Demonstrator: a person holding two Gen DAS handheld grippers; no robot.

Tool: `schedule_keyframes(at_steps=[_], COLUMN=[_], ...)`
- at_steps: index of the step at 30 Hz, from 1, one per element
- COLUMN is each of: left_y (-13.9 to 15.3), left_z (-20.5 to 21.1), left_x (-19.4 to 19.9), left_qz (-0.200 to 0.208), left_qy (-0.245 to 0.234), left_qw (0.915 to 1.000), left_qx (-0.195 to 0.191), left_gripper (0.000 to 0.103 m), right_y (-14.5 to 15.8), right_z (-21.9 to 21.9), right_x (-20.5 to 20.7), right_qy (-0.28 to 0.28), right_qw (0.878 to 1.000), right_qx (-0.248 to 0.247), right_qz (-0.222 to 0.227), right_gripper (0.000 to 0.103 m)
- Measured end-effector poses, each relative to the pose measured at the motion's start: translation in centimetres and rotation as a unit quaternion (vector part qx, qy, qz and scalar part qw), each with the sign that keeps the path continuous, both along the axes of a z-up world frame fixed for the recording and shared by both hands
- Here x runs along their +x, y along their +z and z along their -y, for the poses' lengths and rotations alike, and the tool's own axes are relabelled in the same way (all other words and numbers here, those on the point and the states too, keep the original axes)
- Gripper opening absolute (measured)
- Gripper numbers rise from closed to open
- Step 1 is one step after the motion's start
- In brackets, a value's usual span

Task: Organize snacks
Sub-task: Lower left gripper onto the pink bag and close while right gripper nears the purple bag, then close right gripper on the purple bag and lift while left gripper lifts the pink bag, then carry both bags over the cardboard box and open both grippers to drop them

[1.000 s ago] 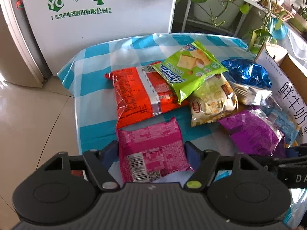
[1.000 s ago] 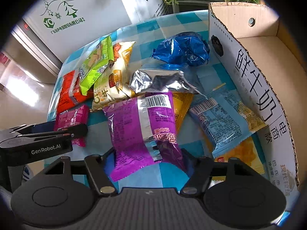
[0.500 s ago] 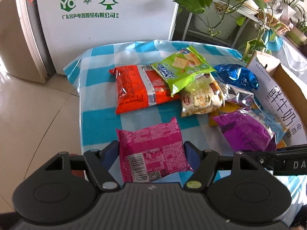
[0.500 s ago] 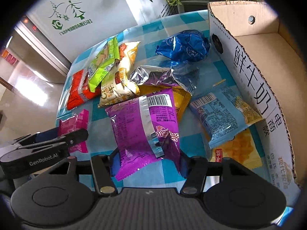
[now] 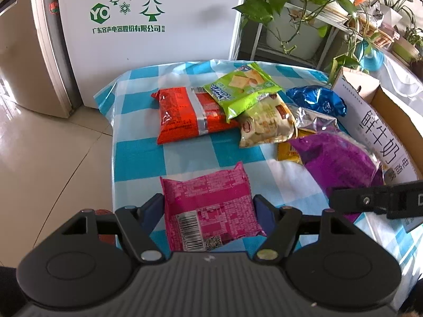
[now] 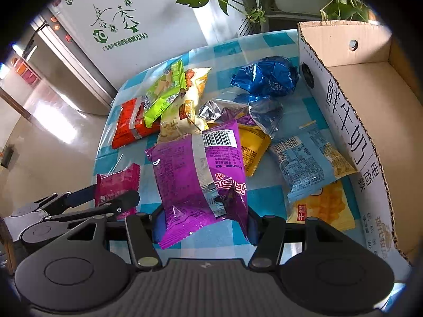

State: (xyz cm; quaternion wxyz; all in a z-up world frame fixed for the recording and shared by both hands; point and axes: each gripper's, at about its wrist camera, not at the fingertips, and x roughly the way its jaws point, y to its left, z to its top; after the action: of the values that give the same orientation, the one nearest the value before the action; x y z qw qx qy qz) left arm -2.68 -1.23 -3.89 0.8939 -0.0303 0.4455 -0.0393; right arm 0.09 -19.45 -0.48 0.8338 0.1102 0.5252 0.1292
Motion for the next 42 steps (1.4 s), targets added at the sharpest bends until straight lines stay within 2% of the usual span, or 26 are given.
schedule_keyframes(at_steps=[8, 15, 18, 26, 34, 42], left_y=[-0.1, 0.5, 0.7, 1.5, 3.2, 6.3], left_z=[0.6, 1.2, 1.1, 1.8, 3.1, 6.6], left_x=[-1.4, -2.4, -2.6, -3.1, -3.0, -2.3], left_qz=[-0.006, -0.008, -0.013, -0.002, 0.018, 0.050], left_qy=[0.013, 0.020, 0.033, 0.033, 0.022, -0.016], left_qw=[0.9999, 0.9993, 0.9982, 0.9984, 0.9982, 0.9963], left_qx=[-0.009, -0.029, -0.049, -0.046, -0.052, -0.069], left_gripper=[0.072, 0.072, 0.072, 0.072, 0.072, 0.072], right_y=[0.7, 1.7, 2.1, 2.8, 4.0, 6.7], right_z=[0.3, 1.2, 1.7, 2.9, 6.1, 10.9], right_x=[-0.9, -1.6, -1.9, -2.3, -2.3, -3.2], right_qy=[0.010, 0.006, 0.004, -0.013, -0.060, -0.131], right_qw=[1.000, 0.999, 0.999, 0.999, 0.996, 0.985], right_qx=[-0.013, -0.013, -0.008, 0.001, 0.029, 0.035], right_qz=[0.014, 0.031, 0.037, 0.048, 0.064, 0.108], right_gripper=[0.063, 0.063, 0.063, 0.063, 0.063, 0.063])
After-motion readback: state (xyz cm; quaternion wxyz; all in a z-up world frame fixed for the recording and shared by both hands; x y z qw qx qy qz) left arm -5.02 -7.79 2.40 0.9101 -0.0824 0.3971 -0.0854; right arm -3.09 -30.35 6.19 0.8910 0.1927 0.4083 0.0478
